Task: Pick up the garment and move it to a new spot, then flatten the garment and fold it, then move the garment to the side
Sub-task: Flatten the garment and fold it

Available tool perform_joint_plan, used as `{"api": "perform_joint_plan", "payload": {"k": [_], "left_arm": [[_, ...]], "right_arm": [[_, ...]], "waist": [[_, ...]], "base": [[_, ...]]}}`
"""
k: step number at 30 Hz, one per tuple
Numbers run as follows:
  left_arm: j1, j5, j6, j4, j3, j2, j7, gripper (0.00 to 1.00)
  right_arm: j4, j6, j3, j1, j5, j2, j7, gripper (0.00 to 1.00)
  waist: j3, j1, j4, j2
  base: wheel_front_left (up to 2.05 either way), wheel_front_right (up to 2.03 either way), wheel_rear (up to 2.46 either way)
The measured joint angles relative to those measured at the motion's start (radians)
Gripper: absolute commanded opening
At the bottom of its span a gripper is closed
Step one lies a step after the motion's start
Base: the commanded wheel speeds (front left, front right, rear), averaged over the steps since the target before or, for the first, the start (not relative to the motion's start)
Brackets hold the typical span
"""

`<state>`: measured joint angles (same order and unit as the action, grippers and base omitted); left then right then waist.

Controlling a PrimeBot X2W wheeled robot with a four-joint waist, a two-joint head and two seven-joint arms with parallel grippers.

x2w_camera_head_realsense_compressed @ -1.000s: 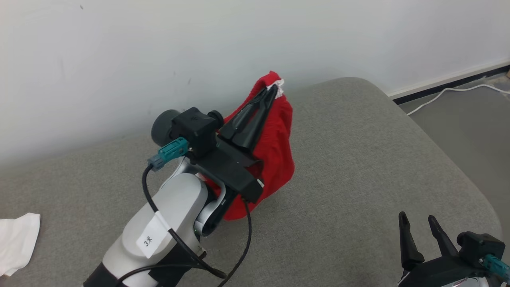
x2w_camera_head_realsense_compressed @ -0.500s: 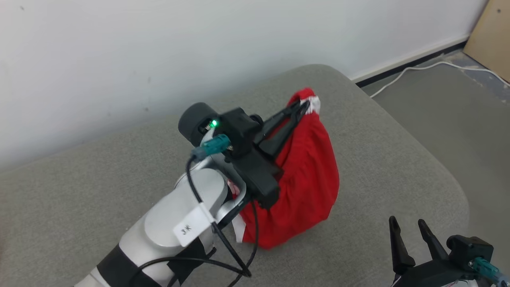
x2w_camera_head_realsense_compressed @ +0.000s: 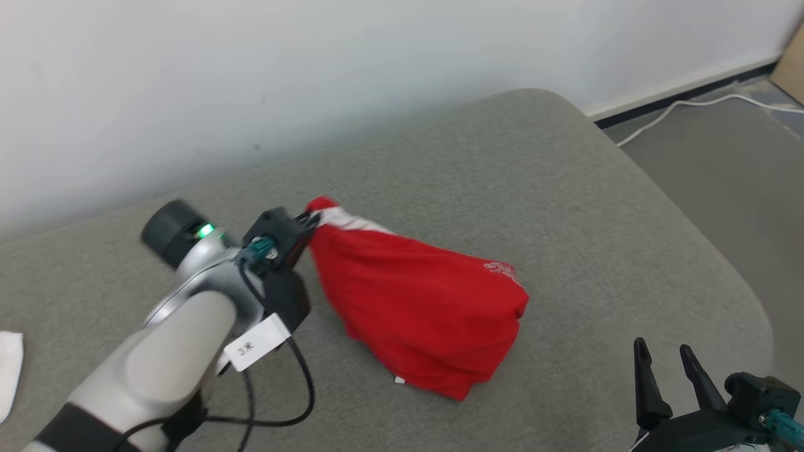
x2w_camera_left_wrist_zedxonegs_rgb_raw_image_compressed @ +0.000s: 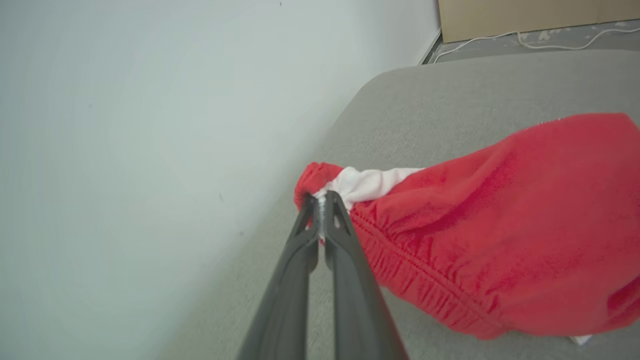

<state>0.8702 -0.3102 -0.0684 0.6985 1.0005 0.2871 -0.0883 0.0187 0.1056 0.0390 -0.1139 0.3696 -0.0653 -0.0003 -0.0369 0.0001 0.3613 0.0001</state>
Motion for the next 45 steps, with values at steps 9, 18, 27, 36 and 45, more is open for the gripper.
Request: {"api": "perform_joint_plan", "payload": {"k": [9,18,27,36,45], "left_arm": [[-0.163,-0.028,0.079,0.055,-0.022,0.062,0.054,0.00],[-0.242,-0.088,0.147,0.082,-0.089,0.110,0.071,0.10],[-0.290,-0.144,0.149,0.055,-0.125,0.088,0.056,1.00],[-0.399,-0.300,0.175,-0.025,-0.277,0.064,-0.009,1.00],[-0.551,-0.390,0.191,-0.206,-0.417,0.021,-0.160,1.00]], "right_arm": [[0.000,0.000,0.004,-0.007,0.000,-0.007,0.000,1.00],[-0.004,-0.003,-0.020,-0.008,0.000,-0.010,0.002,1.00],[-0.004,-0.005,-0.023,-0.008,-0.001,-0.011,0.010,1.00],[-0.003,-0.005,-0.011,-0.012,-0.001,-0.014,0.014,1.00],[0.010,-0.001,0.031,-0.008,0.043,-0.008,0.000,1.00]], "waist": [[0.019,-0.0001,-0.102,0.0000],[0.040,-0.0001,-0.176,0.0000],[0.049,-0.0001,-0.178,0.0000],[0.059,-0.0001,-0.171,0.0000],[0.086,-0.0001,-0.199,0.0000]], "base": [[0.00,0.00,0.00],[0.00,0.00,0.00],[0.00,0.00,0.00],[0.00,0.00,0.00],[0.00,0.00,0.00]]}}
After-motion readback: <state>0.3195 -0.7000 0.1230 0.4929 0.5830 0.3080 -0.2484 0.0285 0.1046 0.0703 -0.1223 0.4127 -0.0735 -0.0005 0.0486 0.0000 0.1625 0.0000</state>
